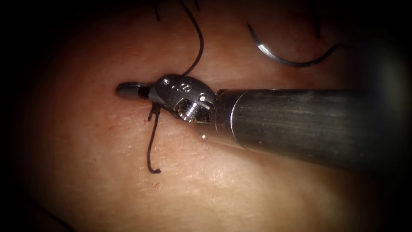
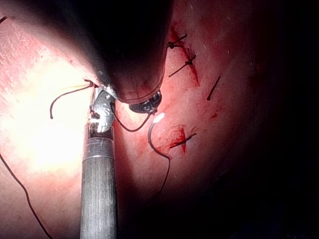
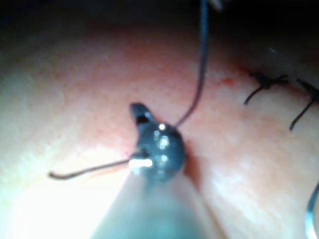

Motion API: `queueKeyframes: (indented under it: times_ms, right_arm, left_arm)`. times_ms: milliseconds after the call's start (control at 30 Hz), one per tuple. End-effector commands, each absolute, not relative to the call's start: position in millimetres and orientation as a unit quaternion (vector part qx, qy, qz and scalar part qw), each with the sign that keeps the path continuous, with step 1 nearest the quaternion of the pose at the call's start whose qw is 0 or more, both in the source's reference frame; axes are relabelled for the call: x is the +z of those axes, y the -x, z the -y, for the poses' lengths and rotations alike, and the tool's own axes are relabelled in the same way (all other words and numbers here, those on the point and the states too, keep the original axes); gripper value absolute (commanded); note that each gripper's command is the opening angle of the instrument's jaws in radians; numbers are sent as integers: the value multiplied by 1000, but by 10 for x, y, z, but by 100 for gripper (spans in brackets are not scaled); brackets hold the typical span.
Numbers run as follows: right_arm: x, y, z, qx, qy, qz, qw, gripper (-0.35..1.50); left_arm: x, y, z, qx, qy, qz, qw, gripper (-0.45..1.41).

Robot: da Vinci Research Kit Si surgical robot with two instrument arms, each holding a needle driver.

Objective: Wound Closure
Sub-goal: Use the left gripper to hold the other end of the thread

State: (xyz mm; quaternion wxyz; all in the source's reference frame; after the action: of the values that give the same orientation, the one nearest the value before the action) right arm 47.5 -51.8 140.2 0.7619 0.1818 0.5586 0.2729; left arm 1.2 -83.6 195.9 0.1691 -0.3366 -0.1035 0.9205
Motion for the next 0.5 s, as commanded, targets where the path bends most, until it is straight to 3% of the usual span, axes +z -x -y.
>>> queueKeyframes:
  times_ms: [33, 300, 333, 367, 400, 433, 500]
  right_arm:
    - [1406, -481, 518, 274, -181, -559, 762, -35]
    - [1403, -473, 519, 261, -174, -562, 765, -35]
    - [1402, -471, 519, 264, -172, -561, 766, -11]
    - [1400, -467, 518, 267, -165, -559, 767, 42]
    - [1398, -462, 516, 272, -159, -558, 768, 73]
    - [1396, -457, 514, 277, -156, -556, 768, 88]
    - [1389, -441, 509, 279, -149, -555, 770, 98]
  left_arm:
    - [1965, -7, 839, 921, 337, 103, 169, -45]
    - [1969, -18, 835, 926, 325, 93, 168, -45]
    - [1971, -20, 834, 927, 324, 93, 167, -45]
    - [1973, -22, 833, 927, 323, 92, 167, -45]
    - [1976, -25, 832, 927, 323, 92, 166, -45]
    - [1978, -27, 831, 928, 322, 90, 165, -45]
    - [1985, -31, 829, 929, 319, 88, 164, -45]
